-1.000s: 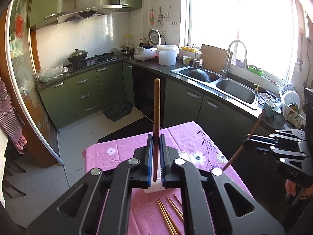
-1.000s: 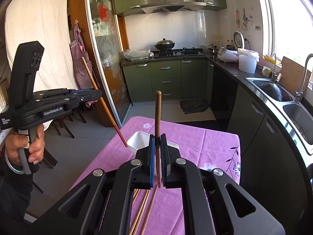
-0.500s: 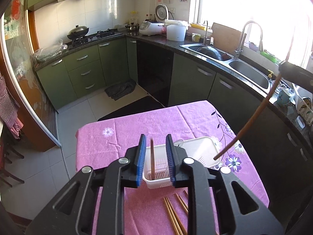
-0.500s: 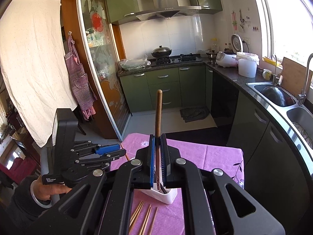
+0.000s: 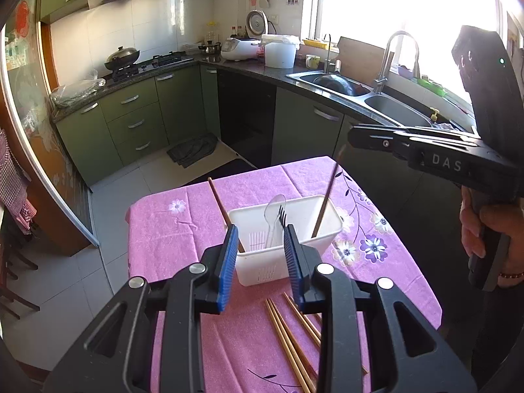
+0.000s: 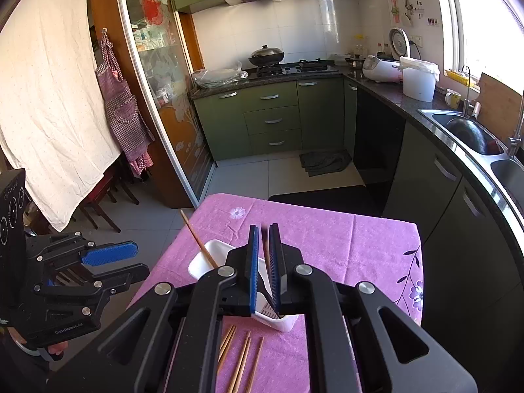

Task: Organize utensils
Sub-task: 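Drop both chopsticks into the white caddy from the left and right tools, then lower the left tool and grasp another wooden chopstick upright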

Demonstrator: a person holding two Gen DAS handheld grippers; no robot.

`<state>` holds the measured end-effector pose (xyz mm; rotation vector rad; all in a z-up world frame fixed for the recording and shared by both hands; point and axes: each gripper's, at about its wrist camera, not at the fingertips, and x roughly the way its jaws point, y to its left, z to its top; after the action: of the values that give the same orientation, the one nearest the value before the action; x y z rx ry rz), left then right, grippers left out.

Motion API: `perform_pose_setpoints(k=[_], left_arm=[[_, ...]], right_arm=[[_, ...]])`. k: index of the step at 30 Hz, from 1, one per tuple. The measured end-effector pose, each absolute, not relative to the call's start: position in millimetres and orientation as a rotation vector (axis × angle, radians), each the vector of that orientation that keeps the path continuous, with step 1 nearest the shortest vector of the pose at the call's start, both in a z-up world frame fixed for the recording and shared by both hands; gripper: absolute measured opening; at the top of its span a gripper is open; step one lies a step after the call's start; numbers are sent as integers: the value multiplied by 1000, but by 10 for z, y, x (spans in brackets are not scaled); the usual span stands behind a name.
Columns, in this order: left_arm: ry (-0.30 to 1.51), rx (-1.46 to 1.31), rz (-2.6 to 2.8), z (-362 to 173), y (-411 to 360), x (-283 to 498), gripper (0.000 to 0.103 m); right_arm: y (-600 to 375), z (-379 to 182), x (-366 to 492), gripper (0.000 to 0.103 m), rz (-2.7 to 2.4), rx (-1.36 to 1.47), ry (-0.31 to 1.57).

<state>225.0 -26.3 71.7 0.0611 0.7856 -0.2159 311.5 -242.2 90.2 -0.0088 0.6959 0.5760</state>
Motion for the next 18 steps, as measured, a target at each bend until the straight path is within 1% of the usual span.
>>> perform_pose_setpoints(k=[3, 6, 9, 11, 14, 18], left_arm=[[805, 59, -229, 701, -279, 2164, 29], [832, 60, -238, 611, -302, 2080, 33], [888, 64, -235, 400, -334, 2029, 34], [944, 66, -231, 193, -354, 2019, 34], [1039, 46, -246, -164, -396, 2027, 34], [1122, 36, -226, -571, -418, 2030, 34]], right_arm=[[-2495, 1029, 2947, 8, 581, -13, 666], [-2606, 1114, 2704, 16, 580, -30, 635], [-2726, 1038, 2469, 17, 569, -57, 639], [-2807, 872, 2358, 18, 563, -67, 667], [-2916, 468, 2254, 23, 546, -90, 742], [-3033, -164, 2189, 23, 498, -132, 848]])
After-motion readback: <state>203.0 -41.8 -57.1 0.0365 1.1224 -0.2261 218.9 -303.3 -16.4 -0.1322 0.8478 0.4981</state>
